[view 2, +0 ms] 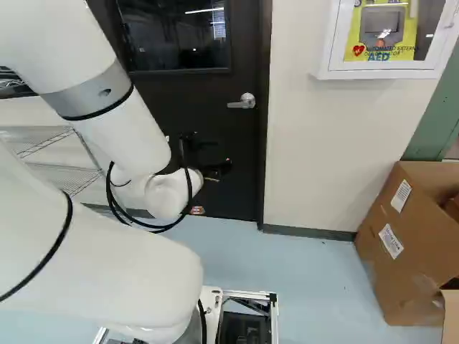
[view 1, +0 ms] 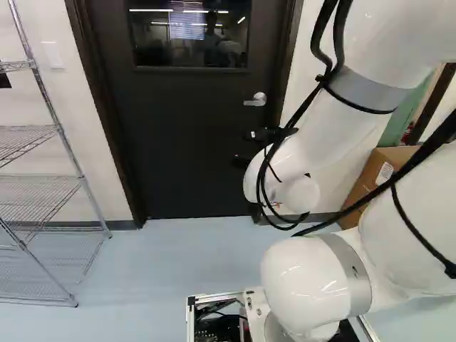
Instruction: Open the door and move inside
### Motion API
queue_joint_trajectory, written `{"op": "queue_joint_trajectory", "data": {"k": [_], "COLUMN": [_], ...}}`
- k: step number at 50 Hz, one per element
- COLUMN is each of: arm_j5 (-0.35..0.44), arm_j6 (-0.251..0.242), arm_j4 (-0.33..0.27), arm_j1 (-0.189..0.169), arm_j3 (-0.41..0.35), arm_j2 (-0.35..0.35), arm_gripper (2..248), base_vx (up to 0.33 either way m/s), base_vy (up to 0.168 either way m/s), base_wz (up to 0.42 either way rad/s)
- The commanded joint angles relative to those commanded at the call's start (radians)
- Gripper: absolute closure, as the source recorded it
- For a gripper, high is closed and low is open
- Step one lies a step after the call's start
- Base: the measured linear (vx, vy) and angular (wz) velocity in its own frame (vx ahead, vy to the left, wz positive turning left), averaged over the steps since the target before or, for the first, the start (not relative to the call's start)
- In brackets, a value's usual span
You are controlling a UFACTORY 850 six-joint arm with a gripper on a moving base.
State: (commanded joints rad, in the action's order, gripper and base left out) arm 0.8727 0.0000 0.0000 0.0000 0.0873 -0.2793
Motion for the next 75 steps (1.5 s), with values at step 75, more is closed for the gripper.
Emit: {"op": "queue_joint_trajectory", "data": {"k": [75], "arm_j5": [0.000], "arm_j6": [0.000], "arm_j4": [0.000], "arm_j1": [-0.004], "arm_j3": [0.137], "arm_j2": [0.111], "arm_gripper": [3], "base_vx": [0.045], "base_vy": [0.038], "base_wz": [-0.010]}}
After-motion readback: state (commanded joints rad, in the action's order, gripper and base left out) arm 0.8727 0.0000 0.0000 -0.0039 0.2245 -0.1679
